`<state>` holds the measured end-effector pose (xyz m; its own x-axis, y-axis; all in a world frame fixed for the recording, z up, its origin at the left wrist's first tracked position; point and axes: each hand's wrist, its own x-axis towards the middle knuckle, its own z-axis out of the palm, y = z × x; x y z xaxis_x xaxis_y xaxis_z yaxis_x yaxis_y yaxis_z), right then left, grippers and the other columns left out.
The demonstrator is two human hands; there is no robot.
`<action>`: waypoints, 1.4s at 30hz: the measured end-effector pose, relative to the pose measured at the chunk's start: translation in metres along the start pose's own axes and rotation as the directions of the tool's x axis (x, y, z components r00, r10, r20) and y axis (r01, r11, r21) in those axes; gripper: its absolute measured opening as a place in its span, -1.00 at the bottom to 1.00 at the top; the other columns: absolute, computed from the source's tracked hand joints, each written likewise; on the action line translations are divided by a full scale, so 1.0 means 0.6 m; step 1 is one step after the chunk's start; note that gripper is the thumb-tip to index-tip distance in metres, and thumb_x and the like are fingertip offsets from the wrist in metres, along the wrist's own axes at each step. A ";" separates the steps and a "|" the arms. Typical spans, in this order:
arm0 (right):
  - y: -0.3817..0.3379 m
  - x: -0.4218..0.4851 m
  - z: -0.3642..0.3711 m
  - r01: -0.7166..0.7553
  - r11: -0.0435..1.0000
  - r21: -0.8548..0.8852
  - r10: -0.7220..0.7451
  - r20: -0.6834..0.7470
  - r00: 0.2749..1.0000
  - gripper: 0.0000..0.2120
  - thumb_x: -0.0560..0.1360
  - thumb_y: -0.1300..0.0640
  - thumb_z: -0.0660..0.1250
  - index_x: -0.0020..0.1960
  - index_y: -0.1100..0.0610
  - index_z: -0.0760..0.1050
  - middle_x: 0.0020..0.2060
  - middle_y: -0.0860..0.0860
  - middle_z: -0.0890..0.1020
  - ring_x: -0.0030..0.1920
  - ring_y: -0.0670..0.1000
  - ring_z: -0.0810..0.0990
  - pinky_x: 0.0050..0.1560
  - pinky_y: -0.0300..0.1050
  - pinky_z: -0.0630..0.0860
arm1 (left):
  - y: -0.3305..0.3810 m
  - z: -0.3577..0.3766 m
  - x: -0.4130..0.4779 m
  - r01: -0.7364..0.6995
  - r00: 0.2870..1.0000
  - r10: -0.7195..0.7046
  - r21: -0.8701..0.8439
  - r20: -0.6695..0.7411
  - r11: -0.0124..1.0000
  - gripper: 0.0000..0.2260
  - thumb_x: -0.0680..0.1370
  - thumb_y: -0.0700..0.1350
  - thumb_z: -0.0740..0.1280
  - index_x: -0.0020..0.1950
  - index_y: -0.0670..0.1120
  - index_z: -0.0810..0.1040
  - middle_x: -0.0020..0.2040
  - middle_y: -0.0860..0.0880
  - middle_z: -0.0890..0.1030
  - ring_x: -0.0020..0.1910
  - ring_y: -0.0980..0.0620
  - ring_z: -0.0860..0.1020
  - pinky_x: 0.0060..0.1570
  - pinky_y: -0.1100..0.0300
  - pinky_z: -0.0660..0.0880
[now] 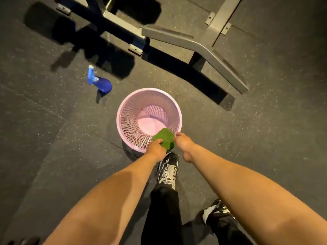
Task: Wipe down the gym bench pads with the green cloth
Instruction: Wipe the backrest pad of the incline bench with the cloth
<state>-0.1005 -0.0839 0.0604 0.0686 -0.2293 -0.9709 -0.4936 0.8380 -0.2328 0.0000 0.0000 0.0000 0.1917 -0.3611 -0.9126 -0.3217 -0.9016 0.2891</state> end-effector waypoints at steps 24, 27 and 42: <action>0.002 -0.065 -0.073 0.131 0.933 -0.335 -0.153 -0.040 0.987 -0.62 0.56 0.39 0.13 0.27 0.18 0.55 0.28 0.14 0.57 0.21 0.10 0.53 0.16 -0.15 0.43 | 0.020 0.037 -0.063 -0.086 0.996 0.092 0.245 -0.012 0.966 -0.71 0.61 -0.26 0.28 0.32 -0.20 0.58 0.53 -0.14 0.36 0.48 -0.16 0.33 0.45 0.11 0.26; 0.028 -0.028 -0.063 0.144 0.921 -0.361 -0.137 0.045 0.990 -0.48 0.56 0.43 0.08 0.47 0.16 0.39 0.42 0.12 0.47 0.41 0.12 0.42 0.36 -0.09 0.36 | -0.002 0.058 -0.021 -0.115 0.993 0.092 0.436 0.073 0.893 -0.56 0.60 -0.19 0.30 0.50 -0.14 0.42 0.62 -0.09 0.13 0.58 -0.13 0.13 0.51 0.01 0.17; 0.020 -0.125 -0.105 0.307 0.935 -0.178 -0.303 0.052 0.952 -0.45 0.60 0.41 0.12 0.55 0.10 0.27 0.39 0.13 0.46 0.31 0.03 0.46 0.08 -0.26 0.37 | 0.106 -0.006 -0.199 -0.403 0.855 0.368 -0.023 -0.365 0.915 -0.84 0.56 -0.30 0.28 0.00 -0.10 0.60 0.03 -0.07 0.63 0.00 0.00 0.54 -0.02 0.21 0.40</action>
<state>-0.1664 -0.0876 0.1340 0.2598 -0.4459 -0.8565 -0.5946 0.6250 -0.5058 -0.0400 -0.0150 0.1281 0.3840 -0.7272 -0.5690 -0.3505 -0.6849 0.6387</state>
